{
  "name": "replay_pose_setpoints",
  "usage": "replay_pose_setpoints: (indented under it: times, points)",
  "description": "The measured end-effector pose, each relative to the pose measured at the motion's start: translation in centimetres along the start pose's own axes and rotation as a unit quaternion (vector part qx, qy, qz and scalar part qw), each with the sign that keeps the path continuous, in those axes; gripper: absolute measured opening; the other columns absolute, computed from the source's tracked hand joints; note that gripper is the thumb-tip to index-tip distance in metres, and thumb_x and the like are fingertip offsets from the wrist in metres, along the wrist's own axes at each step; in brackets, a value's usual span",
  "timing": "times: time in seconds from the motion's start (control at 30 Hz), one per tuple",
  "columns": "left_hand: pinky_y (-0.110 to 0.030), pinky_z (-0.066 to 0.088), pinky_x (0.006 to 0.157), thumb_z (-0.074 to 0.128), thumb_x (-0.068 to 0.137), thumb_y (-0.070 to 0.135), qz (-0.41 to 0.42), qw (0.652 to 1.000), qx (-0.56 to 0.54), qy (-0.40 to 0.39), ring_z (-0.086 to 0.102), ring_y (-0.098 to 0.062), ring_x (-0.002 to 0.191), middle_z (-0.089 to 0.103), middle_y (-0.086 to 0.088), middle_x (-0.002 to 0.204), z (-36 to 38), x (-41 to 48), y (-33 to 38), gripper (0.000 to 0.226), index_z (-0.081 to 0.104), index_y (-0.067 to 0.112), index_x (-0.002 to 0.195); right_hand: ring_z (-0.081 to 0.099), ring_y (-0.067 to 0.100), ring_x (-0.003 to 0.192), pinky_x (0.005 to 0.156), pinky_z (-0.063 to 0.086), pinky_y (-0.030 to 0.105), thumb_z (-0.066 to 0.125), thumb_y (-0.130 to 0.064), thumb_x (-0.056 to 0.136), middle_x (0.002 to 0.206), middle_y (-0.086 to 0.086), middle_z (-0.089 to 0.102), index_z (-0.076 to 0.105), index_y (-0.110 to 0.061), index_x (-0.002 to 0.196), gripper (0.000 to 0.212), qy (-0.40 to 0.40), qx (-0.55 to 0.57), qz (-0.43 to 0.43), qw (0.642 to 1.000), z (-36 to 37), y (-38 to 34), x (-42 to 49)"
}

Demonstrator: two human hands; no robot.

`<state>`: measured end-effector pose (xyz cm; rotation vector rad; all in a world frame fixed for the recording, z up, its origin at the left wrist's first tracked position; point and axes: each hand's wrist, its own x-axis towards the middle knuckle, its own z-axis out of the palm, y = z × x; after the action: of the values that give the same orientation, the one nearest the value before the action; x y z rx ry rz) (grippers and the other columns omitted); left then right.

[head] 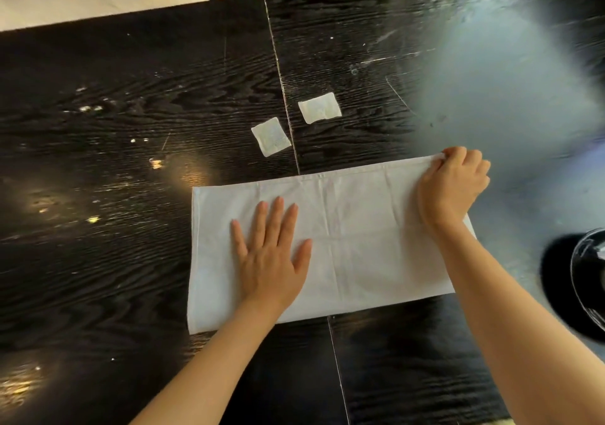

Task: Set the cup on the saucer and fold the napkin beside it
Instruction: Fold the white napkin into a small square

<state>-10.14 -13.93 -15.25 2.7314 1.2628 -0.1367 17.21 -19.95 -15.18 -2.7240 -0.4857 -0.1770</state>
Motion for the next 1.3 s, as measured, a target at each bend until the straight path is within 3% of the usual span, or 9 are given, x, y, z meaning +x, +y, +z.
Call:
replay_pose_setpoints:
  times: [0.1, 0.17, 0.23, 0.33, 0.47, 0.7, 0.97, 1.1, 1.3]
  points:
    - [-0.06, 0.011, 0.11, 0.009, 0.094, 0.053, -0.004, 1.0, 0.001, 0.001, 0.019, -0.024, 0.144, 0.023, -0.001, 0.156, 0.0, 0.1, 0.3, 0.063, 0.024, 0.022, 0.147, 0.045, 0.037, 0.111, 0.092, 0.03, 0.043, 0.044, -0.011, 0.082, 0.121, 0.018, 0.052, 0.05, -0.004, 0.117, 0.037, -0.002, 0.026, -0.033, 0.999, -1.2, -3.4, -1.3]
    - [-0.06, 0.011, 0.11, 0.016, 0.093, 0.052, -0.009, 1.0, -0.003, 0.0, 0.019, -0.024, 0.144, 0.023, -0.001, 0.156, 0.0, 0.1, 0.3, 0.062, 0.019, 0.021, 0.148, 0.051, 0.036, 0.107, 0.09, 0.034, 0.046, 0.042, -0.019, 0.082, 0.115, 0.016, 0.057, 0.054, -0.004, 0.111, 0.035, -0.032, 0.127, -0.198, 0.971, -2.0, -7.3, -5.4]
    - [-0.061, 0.009, 0.111, 0.018, 0.088, 0.051, 0.0, 1.0, 0.017, -0.015, 0.011, -0.024, 0.146, 0.013, -0.002, 0.158, 0.2, 0.1, 0.1, 0.069, 0.001, 0.021, 0.148, 0.043, 0.033, 0.129, 0.105, 0.023, 0.05, 0.028, -0.029, 0.092, 0.136, 0.014, 0.051, 0.05, -0.006, 0.128, 0.048, -0.137, 0.139, -0.315, 0.929, -1.7, -10.3, -11.9]
    - [-0.06, 0.005, 0.113, 0.018, 0.086, 0.046, -0.003, 1.0, 0.028, -0.014, 0.001, -0.023, 0.147, 0.001, -0.001, 0.159, 0.4, 0.0, 0.1, 0.071, -0.005, 0.02, 0.148, 0.021, 0.025, 0.142, 0.115, 0.002, 0.042, 0.011, -0.037, 0.099, 0.15, 0.009, 0.034, 0.036, -0.012, 0.141, 0.055, -0.243, 0.108, -0.308, 0.913, -1.2, -9.1, -16.4]
    - [-0.055, 0.005, 0.114, 0.015, 0.096, 0.034, -0.024, 1.0, -0.014, 0.003, 0.011, -0.018, 0.146, 0.015, 0.001, 0.158, 0.3, 0.1, 0.0, 0.056, 0.016, 0.021, 0.15, 0.007, 0.02, 0.144, 0.116, 0.0, 0.043, 0.022, -0.043, 0.097, 0.155, 0.001, 0.018, 0.022, -0.022, 0.147, 0.054, -0.218, -0.01, -0.296, 0.93, -1.6, -1.5, -12.8]
    - [-0.049, -0.007, 0.116, 0.002, 0.09, 0.049, -0.078, 0.997, 0.0, -0.009, -0.008, -0.014, 0.145, -0.006, 0.006, 0.158, 0.4, -0.2, -1.5, 0.063, -0.002, 0.027, 0.149, 0.009, 0.016, 0.145, 0.118, 0.001, 0.04, 0.017, -0.049, 0.093, 0.156, 0.001, 0.015, 0.017, -0.021, 0.148, 0.061, -0.214, -0.089, -0.26, 0.937, -4.4, 7.2, -6.7]
    - [-0.046, -0.006, 0.118, 0.007, 0.097, 0.041, -0.138, 0.99, -0.037, -0.015, -0.013, -0.015, 0.145, -0.011, 0.0, 0.158, -1.0, -1.2, -2.1, 0.057, -0.005, 0.022, 0.149, 0.009, 0.026, 0.145, 0.119, 0.004, 0.045, 0.01, -0.046, 0.09, 0.156, 0.012, 0.016, 0.017, -0.006, 0.147, 0.069, -0.184, -0.049, -0.169, 0.967, -5.0, 4.7, -8.3]
    - [-0.044, -0.01, 0.116, -0.004, 0.091, 0.043, -0.09, 0.993, -0.072, -0.011, -0.01, -0.014, 0.145, -0.007, -0.001, 0.158, -0.2, -3.2, 3.5, 0.058, -0.006, 0.025, 0.146, 0.012, 0.023, 0.145, 0.118, 0.012, 0.046, 0.022, -0.035, 0.098, 0.155, 0.01, 0.019, 0.023, -0.009, 0.147, 0.055, -0.248, 0.036, -0.355, 0.901, -4.5, -0.8, -16.6]
    - [-0.047, -0.003, 0.118, 0.003, 0.091, 0.053, -0.055, 0.998, 0.006, -0.026, -0.008, -0.017, 0.145, -0.007, 0.0, 0.158, 0.6, -5.1, 0.4, 0.064, -0.006, 0.023, 0.147, 0.009, 0.019, 0.145, 0.117, 0.003, 0.042, 0.03, -0.047, 0.096, 0.156, 0.002, 0.019, 0.02, -0.019, 0.148, 0.059, -0.258, -0.034, -0.403, 0.877, -4.2, 2.9, -15.7]
